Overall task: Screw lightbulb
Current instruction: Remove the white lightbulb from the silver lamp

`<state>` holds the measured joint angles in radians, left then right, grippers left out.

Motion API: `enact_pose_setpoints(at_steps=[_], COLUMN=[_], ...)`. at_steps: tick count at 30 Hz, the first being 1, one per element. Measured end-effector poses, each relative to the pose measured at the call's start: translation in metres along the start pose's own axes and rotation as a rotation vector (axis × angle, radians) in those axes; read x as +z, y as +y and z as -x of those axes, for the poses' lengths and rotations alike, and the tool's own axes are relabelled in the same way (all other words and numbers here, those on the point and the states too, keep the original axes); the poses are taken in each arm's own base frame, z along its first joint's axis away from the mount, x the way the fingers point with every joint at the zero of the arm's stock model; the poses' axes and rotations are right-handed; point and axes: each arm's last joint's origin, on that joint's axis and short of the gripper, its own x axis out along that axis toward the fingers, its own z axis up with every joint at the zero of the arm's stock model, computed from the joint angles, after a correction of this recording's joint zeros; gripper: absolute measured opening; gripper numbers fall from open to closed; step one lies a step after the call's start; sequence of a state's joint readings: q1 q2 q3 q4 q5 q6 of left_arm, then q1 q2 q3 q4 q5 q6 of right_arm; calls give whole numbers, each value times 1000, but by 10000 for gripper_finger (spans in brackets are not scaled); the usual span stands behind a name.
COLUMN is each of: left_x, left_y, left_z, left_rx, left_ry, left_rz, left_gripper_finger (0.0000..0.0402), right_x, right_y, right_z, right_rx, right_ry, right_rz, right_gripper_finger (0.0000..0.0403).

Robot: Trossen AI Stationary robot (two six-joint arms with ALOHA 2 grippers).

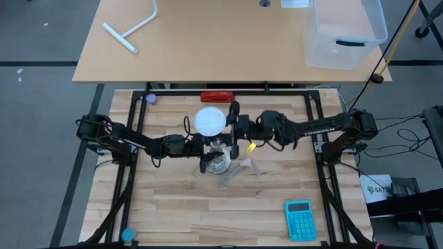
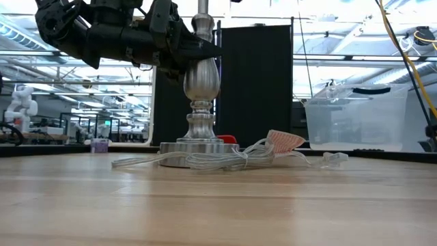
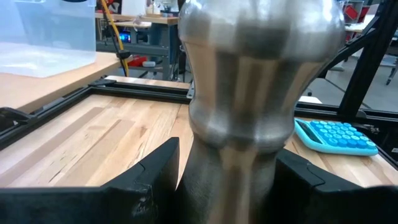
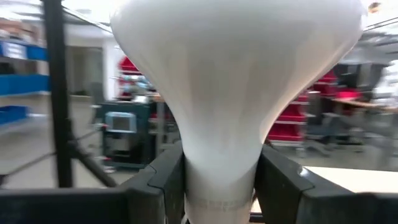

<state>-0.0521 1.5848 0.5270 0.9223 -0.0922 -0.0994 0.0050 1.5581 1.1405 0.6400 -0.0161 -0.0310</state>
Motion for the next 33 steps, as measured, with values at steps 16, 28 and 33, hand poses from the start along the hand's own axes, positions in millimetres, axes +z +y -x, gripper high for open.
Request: enact_pose_setpoints(at_steps=[16, 28, 33], left_x=[0, 0, 0], left_y=[0, 0, 0], left_z=[0, 0, 0], left_rx=[-11, -12, -12], left_ry=[-1, 2, 2], left_rz=[-4, -5, -4], left_gripper_finger=[190, 190, 190], right_x=[-1, 1, 7], right_y=[-35, -24, -26], right_z=[4, 3, 7], right_rx=[253, 281, 269], right_ry=[6, -40, -29], right_rz=[-33, 8, 10], right_gripper_finger=[144, 331, 364])
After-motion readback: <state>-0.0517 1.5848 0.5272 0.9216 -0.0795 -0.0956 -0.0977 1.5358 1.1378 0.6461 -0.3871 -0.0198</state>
